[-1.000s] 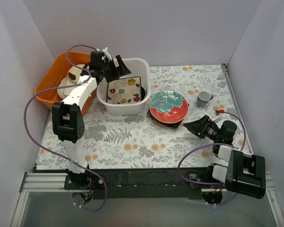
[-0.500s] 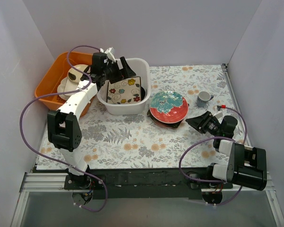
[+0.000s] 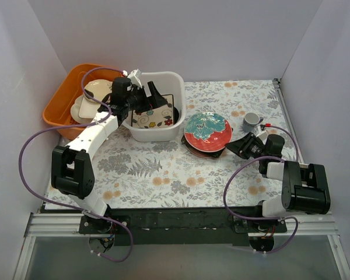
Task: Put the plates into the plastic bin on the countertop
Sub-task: Pick up the plate at the center of the board.
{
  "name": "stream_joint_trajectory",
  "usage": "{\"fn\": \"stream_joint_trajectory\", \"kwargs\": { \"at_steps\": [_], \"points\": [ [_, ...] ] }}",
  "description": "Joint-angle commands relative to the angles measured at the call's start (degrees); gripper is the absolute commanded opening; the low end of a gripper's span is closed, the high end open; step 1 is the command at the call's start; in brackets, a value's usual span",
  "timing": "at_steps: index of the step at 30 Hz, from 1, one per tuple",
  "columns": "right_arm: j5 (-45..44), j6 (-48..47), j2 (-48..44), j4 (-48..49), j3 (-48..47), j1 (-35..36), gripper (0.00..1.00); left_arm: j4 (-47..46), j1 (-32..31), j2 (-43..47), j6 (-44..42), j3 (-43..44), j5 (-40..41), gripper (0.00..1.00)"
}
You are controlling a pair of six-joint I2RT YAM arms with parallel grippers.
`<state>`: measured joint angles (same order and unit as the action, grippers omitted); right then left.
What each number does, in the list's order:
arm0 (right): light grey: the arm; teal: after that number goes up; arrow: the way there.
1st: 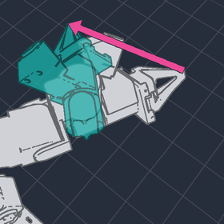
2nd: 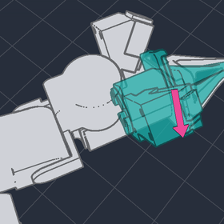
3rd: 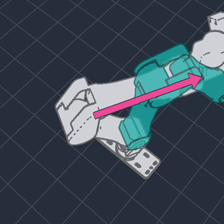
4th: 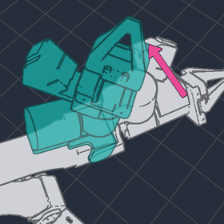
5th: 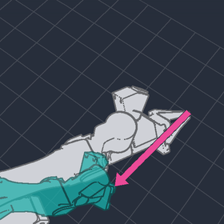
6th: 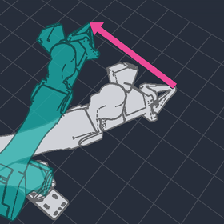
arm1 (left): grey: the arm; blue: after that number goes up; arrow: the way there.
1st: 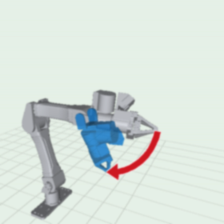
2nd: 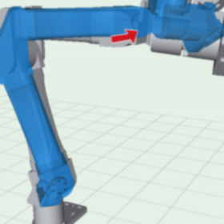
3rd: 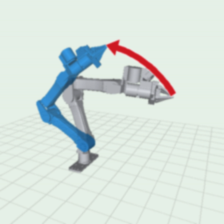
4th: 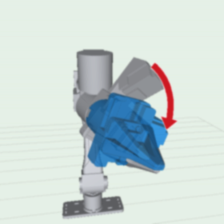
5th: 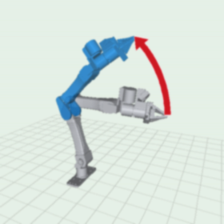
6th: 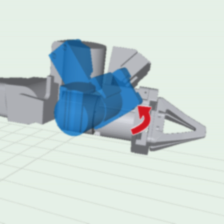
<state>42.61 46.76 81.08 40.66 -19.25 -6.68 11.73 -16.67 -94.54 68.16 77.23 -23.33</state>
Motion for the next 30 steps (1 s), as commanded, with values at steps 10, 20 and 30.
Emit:
{"fn": "stream_joint_trajectory", "kwargs": {
  "at_steps": [10,20,30],
  "points": [
    [-4.82,-0.18,6.8,1.78,-5.36,0.96,0.35,-3.99,-0.47,5.95,1.1,-8.06,-1.27,0.9],
    [-4.55,-0.62,11.73,1.08,-8.53,1.4,0.34,-4.08,-1.26,9.29,2.59,-11.31,-2.59,0.9],
    [-5.34,-1.41,12.35,0.03,-9.05,2.28,0.3,-6.45,-3.28,11.92,4.35,-14.21,-5.06,0.9]
  ]
}}
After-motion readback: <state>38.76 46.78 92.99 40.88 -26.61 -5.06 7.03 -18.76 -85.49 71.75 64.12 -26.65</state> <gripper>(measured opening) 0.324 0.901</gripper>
